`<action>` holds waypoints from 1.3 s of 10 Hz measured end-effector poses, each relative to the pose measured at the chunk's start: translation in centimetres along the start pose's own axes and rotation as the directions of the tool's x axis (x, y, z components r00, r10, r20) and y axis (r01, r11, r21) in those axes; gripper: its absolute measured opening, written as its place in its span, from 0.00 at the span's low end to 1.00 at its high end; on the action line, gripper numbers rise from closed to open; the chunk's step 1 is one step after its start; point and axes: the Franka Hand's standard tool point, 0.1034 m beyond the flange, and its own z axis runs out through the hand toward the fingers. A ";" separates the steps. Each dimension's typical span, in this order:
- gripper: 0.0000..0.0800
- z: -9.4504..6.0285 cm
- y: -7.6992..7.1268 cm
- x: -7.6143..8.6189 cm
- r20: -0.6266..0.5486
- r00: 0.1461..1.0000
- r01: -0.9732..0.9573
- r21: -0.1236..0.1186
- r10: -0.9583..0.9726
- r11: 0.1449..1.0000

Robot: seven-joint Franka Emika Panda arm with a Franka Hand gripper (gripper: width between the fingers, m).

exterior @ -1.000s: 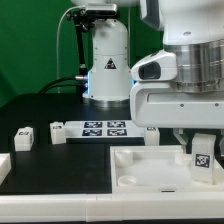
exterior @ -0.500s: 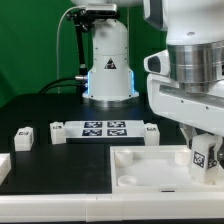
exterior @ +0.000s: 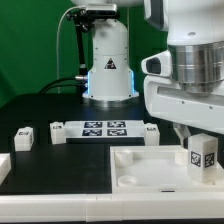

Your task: Assemble one leg

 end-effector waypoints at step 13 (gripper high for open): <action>0.80 0.1 0.3 0.2 0.002 0.457 0.890 -0.004 -0.890 0.457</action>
Offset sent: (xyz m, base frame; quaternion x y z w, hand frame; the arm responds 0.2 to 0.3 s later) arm -0.0024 0.0013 0.0012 -0.0012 -0.0093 -0.2957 0.9552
